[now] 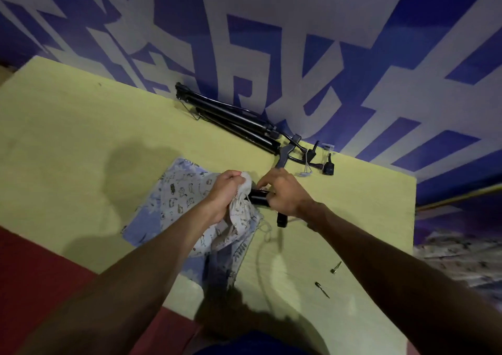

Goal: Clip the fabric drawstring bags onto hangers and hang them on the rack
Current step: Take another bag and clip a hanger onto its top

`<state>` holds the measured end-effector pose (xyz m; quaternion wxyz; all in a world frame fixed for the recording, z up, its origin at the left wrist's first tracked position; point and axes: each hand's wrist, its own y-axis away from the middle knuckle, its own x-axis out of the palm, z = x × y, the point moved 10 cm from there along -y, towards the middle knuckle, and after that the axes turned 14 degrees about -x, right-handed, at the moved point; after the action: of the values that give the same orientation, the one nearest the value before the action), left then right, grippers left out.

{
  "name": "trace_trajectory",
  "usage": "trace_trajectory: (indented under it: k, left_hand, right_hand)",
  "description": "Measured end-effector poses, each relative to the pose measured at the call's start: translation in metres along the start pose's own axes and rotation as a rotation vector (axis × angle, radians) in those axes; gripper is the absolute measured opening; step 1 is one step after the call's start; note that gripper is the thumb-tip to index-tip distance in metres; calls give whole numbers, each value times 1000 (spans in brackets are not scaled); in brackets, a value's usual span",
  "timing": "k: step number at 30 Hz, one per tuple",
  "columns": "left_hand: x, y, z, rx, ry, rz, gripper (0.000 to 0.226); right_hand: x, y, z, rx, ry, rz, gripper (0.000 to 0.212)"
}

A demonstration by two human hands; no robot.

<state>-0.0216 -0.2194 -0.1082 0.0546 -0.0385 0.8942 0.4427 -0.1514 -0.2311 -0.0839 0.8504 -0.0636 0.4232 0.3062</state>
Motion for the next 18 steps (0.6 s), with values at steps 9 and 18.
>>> trace_trajectory:
  k: [9,18]
  left_hand:
    - [0,1,1,64,-189,-68,30]
    - [-25,-6,-2,170,-656,-332,18]
  right_hand:
    - [27,0,7,39,-265,32,18]
    - [5,23,-30,265,-815,-196,15]
